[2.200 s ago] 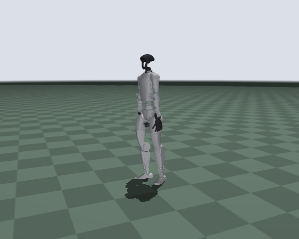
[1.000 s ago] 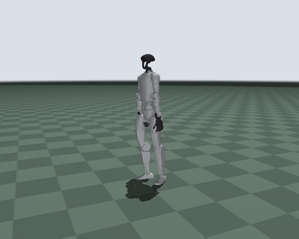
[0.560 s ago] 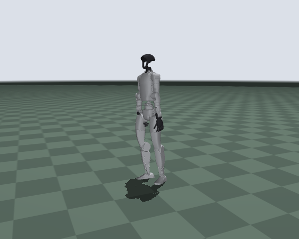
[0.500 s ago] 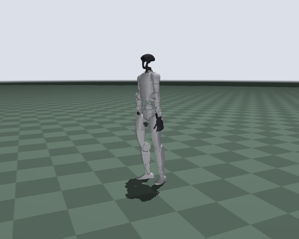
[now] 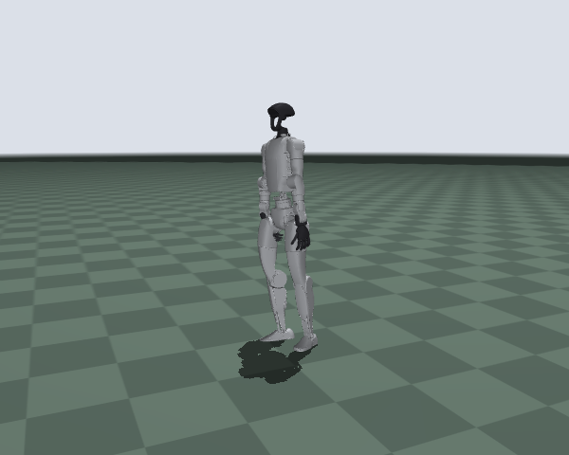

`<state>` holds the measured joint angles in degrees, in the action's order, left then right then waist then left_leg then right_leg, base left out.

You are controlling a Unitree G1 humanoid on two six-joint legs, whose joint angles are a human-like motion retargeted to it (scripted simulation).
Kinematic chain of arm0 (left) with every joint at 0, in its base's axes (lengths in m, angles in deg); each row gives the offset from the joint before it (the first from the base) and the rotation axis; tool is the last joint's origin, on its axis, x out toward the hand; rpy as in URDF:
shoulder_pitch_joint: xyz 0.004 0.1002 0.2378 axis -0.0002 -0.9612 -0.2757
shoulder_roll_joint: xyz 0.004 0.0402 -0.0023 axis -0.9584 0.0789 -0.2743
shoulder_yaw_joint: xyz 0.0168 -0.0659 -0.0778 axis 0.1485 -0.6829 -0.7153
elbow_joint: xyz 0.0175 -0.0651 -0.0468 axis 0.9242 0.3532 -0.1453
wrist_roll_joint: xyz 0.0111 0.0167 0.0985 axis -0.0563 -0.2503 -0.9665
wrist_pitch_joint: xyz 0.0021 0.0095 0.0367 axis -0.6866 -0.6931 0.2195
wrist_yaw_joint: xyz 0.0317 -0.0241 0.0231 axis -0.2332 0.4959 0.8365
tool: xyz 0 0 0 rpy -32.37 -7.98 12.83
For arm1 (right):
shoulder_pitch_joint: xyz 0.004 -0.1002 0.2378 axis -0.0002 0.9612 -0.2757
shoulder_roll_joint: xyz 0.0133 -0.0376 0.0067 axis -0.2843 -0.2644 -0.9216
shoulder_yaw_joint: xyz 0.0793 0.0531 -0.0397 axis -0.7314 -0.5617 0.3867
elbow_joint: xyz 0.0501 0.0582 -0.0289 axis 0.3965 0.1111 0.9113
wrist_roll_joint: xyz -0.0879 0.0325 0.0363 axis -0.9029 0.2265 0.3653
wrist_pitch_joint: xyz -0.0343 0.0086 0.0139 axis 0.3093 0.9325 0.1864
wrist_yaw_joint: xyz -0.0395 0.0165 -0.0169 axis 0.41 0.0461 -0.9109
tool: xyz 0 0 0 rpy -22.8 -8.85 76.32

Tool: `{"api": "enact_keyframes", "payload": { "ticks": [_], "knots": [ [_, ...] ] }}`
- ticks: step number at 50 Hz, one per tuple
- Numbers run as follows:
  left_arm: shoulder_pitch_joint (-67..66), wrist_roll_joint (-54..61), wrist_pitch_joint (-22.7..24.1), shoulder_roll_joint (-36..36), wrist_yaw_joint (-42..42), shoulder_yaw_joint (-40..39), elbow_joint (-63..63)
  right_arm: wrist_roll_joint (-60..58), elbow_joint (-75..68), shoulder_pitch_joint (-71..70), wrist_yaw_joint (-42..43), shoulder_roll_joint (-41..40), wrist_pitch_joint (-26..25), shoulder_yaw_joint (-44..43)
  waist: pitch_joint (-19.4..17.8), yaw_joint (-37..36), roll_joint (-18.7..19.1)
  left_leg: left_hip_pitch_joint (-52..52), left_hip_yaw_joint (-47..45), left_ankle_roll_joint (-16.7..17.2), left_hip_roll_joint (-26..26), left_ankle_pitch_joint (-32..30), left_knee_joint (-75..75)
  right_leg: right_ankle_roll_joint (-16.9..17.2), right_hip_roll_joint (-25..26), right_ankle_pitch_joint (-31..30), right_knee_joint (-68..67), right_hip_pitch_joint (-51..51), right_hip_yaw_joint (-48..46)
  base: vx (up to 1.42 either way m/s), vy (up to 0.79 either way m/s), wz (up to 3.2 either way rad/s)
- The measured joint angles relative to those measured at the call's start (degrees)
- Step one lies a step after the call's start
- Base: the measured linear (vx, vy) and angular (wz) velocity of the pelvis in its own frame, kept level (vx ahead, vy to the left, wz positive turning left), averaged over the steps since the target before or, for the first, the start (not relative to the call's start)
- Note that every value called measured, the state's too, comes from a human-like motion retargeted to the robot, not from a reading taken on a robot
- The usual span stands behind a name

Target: In place motions

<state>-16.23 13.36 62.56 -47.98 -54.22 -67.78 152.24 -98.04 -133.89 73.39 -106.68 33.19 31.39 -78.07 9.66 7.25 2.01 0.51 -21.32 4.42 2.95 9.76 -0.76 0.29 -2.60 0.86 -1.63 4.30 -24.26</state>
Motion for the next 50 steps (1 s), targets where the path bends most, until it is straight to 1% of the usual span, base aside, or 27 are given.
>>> {"api": "enact_keyframes", "payload": {
  "ticks": [50],
  "knots": [
    [-0.41, 0.43, 0.1, -0.12, 0.19, -0.2, 0.39, -1.17, -0.36, -0.04, -0.74, 0.03, 0.11, 0.43, -0.06, 0.47, -0.12, 0.27, 0.12, -0.06, 0.01, 0.1, 0.23, -0.25, -0.06, -1.2, -0.13, 0.49, 0.2, 0.0, 0.0, 0.0]
  ]
}}
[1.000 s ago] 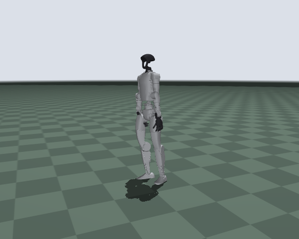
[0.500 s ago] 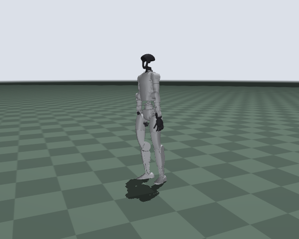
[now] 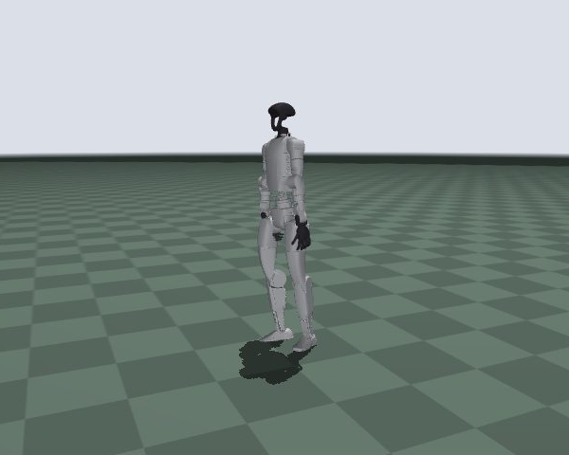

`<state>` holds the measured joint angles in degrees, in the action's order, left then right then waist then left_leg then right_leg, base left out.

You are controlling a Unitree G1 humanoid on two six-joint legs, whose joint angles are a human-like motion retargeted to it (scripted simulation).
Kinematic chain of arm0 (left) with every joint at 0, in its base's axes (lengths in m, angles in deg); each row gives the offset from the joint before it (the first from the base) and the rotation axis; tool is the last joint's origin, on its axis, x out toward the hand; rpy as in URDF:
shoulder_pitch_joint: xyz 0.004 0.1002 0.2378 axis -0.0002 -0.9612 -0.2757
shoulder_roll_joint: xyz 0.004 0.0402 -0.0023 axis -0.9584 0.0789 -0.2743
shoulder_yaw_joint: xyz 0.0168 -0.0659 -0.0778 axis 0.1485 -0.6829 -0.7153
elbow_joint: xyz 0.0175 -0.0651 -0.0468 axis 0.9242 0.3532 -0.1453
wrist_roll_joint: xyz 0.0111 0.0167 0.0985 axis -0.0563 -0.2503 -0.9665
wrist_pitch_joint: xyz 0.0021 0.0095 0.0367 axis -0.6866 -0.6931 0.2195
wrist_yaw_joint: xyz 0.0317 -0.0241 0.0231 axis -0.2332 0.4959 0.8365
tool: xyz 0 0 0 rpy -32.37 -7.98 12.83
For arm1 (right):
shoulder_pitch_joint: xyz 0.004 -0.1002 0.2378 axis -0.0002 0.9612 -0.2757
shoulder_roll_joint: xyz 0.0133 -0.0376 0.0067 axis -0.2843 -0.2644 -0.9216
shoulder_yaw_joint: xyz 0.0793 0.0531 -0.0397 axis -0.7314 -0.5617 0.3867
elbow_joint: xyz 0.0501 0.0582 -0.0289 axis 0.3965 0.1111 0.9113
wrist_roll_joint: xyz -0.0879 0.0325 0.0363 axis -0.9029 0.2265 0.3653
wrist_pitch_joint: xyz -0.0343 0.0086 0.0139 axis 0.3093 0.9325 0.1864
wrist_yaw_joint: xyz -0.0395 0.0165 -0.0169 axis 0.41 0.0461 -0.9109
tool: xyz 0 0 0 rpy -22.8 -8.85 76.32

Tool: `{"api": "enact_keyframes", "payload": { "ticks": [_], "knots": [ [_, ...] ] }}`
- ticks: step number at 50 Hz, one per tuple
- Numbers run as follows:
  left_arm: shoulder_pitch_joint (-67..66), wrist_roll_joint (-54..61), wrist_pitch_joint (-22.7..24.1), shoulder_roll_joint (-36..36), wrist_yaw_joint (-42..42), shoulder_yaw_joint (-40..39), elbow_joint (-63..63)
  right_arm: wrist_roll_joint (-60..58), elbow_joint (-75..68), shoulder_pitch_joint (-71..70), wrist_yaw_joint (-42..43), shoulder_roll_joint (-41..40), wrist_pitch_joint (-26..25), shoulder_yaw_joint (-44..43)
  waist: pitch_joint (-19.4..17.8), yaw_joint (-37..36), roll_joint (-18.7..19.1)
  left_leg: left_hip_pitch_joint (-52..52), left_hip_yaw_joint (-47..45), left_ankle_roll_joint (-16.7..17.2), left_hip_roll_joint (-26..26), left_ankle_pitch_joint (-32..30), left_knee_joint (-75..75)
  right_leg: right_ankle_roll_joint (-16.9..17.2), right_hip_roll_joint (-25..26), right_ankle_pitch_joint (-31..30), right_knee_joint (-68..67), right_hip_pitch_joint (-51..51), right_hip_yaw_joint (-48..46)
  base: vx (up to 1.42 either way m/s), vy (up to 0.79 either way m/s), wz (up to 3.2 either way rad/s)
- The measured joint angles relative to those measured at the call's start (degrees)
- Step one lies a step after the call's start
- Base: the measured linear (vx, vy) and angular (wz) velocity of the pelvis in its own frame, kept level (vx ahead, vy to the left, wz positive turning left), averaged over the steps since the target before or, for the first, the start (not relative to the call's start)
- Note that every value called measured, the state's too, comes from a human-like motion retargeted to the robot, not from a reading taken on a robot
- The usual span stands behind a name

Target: In place motions

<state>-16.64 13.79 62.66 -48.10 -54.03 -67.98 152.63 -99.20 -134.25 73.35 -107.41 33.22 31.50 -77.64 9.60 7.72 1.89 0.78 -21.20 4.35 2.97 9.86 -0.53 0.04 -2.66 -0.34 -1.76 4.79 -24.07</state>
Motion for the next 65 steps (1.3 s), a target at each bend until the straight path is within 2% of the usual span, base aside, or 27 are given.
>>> {"api": "enact_keyframes", "payload": {
  "ticks": [65],
  "knots": [
    [0.08, 0.93, 0.09, 0.55, -0.14, -0.31, -0.03, -1.21, 0.09, -0.15, -0.72, -0.39, 0.11, 0.02, 0.03, -0.65, -0.14, 0.6, 0.67, -0.34, -0.46, -0.22, -0.12, 0.02, -0.45, -0.5, 0.41, -0.32, -0.64, 0.0, 0.0, 0.0]
  ]
}}
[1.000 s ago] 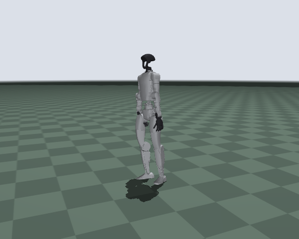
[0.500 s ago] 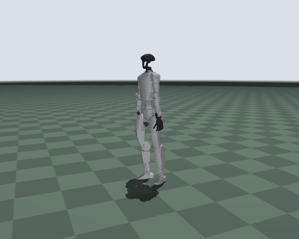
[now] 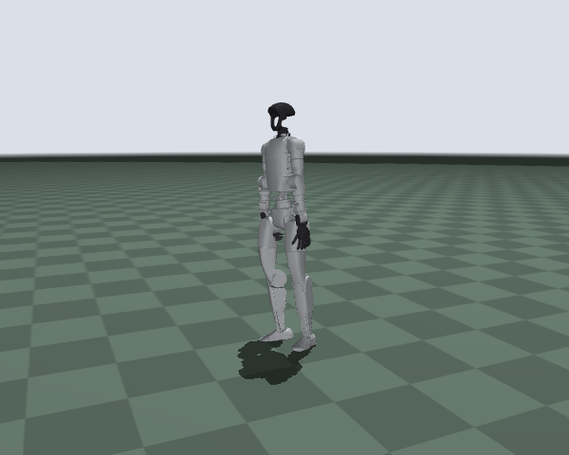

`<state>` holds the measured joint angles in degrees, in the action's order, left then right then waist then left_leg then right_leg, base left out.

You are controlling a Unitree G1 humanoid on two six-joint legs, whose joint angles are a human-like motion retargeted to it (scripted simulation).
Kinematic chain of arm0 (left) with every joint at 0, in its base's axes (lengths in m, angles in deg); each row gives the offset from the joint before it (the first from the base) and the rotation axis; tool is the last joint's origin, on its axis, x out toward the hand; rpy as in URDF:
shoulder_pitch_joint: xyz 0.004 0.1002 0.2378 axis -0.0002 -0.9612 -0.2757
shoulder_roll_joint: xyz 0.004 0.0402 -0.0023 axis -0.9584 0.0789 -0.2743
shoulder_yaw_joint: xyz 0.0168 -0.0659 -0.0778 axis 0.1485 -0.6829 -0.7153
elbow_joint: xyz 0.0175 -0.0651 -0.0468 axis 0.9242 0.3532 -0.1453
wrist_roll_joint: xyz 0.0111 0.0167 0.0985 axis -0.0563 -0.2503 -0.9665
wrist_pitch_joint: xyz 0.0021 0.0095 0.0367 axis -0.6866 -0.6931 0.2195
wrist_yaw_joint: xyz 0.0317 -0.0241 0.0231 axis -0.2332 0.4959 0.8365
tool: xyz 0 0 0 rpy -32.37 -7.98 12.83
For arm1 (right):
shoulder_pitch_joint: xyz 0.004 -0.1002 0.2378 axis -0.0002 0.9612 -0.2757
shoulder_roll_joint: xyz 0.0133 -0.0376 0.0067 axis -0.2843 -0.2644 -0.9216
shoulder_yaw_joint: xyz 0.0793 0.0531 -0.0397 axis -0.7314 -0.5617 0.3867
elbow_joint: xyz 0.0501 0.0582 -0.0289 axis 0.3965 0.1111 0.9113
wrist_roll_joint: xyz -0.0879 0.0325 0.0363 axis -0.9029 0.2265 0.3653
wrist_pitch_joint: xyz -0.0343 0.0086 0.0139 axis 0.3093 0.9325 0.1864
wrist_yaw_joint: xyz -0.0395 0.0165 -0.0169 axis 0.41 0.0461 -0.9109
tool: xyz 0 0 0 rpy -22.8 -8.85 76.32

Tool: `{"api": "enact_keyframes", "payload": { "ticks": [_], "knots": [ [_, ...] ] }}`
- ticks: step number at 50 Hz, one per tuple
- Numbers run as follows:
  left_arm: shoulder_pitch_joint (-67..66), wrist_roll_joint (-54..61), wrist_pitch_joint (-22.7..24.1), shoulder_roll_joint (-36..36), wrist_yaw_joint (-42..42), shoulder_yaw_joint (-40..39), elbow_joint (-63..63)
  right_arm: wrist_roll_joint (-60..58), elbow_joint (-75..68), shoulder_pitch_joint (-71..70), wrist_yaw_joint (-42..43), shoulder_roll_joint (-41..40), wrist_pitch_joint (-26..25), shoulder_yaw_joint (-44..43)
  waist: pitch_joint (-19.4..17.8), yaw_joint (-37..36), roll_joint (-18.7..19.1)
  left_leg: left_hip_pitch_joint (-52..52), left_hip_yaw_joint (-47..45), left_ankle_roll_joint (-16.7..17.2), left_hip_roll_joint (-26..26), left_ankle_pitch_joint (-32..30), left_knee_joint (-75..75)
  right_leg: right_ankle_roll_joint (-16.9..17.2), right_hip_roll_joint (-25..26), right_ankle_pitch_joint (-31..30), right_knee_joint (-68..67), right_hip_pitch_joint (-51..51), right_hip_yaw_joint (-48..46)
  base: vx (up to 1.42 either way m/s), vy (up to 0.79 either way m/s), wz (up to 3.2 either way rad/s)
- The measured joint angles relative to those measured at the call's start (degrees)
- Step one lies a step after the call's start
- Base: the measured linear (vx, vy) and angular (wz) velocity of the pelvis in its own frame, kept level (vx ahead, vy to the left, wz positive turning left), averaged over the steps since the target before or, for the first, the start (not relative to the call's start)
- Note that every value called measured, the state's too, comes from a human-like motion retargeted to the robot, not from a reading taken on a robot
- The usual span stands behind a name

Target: In place motions

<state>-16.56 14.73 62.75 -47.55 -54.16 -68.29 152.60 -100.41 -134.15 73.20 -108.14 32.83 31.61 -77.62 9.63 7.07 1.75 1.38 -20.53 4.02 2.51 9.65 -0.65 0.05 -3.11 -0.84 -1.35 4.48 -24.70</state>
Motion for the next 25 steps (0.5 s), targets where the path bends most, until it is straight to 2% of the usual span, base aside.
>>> {"api": "enact_keyframes", "payload": {
  "ticks": [25],
  "knots": [
    [-0.06, 0.11, -0.03, -0.24, -0.08, 0.36, 0.13, -0.6, 0.05, -0.21, 0.02, 0.21, 0.09, 0.39, -0.07, 0.37, 0.09, -0.19, -0.06, -0.32, -0.29, 0.16, -0.07, 0.25, -0.5, -0.22, -0.27, 0.32, 0.55, 0.0, 0.0, 0.0]
  ]
}}
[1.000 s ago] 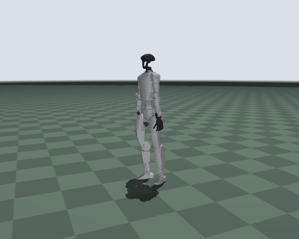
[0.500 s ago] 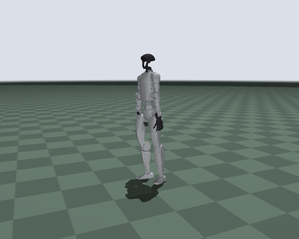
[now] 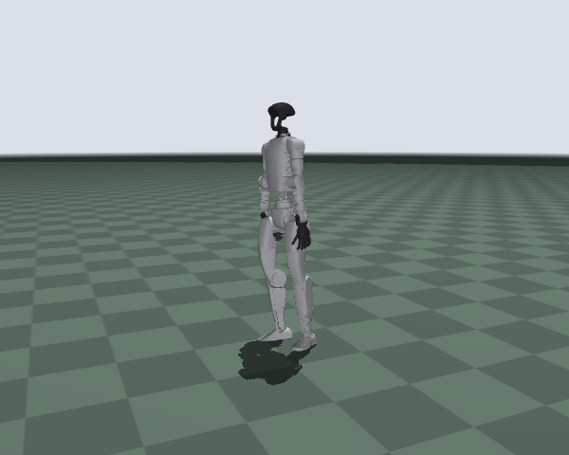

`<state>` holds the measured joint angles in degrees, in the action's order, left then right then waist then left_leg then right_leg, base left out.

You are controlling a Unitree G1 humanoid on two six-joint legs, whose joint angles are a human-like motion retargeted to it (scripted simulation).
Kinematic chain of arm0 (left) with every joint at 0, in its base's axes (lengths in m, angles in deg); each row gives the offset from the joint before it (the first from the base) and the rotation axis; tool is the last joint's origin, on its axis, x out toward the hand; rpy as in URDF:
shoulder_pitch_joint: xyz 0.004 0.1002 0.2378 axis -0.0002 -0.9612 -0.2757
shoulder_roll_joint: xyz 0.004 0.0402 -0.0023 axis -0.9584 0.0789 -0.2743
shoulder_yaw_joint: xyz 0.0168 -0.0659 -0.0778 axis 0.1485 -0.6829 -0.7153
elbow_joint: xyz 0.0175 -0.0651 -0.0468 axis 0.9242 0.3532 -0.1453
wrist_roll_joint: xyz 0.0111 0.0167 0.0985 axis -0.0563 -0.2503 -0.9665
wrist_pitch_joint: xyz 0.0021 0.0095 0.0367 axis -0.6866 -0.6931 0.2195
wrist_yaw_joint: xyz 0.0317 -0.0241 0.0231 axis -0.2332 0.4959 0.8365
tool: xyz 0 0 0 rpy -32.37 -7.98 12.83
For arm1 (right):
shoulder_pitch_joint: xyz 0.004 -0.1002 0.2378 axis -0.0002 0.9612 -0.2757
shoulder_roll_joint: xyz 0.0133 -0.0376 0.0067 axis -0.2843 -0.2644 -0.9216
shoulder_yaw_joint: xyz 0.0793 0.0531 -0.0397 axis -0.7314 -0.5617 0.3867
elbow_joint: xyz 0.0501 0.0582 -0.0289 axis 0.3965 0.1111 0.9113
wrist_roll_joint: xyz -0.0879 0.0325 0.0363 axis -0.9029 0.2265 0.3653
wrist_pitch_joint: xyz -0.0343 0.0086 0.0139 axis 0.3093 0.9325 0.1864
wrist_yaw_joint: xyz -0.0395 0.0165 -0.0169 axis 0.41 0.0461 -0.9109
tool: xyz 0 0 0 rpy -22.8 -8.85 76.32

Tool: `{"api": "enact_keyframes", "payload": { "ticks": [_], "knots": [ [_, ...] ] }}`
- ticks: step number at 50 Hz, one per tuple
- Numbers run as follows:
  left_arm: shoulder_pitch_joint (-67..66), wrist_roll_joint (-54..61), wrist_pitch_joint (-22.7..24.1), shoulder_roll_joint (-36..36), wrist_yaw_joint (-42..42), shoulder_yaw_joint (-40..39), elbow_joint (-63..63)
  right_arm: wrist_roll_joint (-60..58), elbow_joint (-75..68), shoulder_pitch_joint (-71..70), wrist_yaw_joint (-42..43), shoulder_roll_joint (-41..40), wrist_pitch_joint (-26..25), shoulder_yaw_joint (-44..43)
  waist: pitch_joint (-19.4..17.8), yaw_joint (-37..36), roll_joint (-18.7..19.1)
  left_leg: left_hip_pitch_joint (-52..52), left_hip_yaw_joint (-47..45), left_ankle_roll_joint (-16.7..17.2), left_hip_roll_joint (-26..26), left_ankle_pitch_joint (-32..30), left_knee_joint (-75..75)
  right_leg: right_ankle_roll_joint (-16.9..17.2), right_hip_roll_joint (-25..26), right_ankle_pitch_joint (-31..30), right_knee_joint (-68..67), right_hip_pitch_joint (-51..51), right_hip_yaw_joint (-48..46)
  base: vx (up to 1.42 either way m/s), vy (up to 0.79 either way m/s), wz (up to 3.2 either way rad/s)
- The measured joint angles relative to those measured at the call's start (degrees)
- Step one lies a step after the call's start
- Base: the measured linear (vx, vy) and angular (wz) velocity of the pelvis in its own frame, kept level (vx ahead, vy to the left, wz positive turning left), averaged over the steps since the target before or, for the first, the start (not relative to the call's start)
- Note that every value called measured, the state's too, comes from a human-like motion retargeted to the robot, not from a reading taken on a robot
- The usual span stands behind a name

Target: In place motions

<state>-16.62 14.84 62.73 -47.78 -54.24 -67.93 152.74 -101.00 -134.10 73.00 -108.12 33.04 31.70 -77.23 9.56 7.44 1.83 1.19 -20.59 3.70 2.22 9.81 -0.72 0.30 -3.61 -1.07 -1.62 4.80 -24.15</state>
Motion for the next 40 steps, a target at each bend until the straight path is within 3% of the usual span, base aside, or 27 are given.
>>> {"api": "enact_keyframes", "payload": {
  "ticks": [40],
  "knots": [
    [0.12, 0.1, -0.03, -0.87, -0.14, 1.67, 0.11, -0.72, 0.06, -0.72, 0.14, 0.92, 0.33, 1.09, -2.11, -0.46, -0.61, -1.37, -0.3, -0.08, 0.18, -0.13, -0.11, 0.17, -0.26, -0.11, -0.37, -1.22, 0.16, 0.0, 0.0, 0.02]
  ]
}}
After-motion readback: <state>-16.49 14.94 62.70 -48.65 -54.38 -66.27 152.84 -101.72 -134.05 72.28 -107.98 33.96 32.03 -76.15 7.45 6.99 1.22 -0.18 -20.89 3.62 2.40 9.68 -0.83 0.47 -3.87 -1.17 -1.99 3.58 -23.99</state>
